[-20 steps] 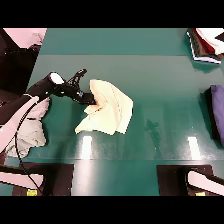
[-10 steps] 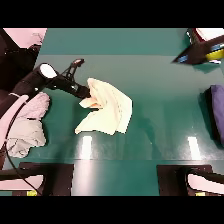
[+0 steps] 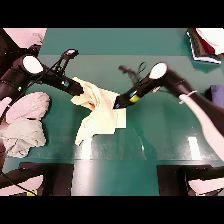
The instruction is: Fold the shirts.
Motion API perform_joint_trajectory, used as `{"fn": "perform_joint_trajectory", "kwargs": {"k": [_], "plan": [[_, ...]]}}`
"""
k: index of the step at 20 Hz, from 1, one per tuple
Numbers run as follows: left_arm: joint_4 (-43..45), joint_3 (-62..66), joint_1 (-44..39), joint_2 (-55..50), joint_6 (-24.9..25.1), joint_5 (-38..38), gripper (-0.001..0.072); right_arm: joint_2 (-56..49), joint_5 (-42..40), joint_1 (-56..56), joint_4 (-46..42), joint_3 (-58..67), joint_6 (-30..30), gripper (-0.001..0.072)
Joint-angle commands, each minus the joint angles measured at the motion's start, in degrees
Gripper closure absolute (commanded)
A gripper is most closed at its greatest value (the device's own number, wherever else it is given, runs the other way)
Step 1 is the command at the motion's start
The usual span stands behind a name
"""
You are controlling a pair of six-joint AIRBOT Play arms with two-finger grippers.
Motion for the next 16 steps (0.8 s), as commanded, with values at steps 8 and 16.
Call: {"fn": "perform_joint_trajectory", "kwargs": {"k": [8,16], "plan": [[1.18,0.37,0.02,1.38,0.00,-1.49,0.0678,-6.05,-7.82,4.52,0.98,-1.22,-0.70,0.0694],[13.79,19.78,0.00,13.92,0.00,-8.70,0.0678,18.53,-0.57,-13.99,-25.49,1.97,9.40,0.0697]]}}
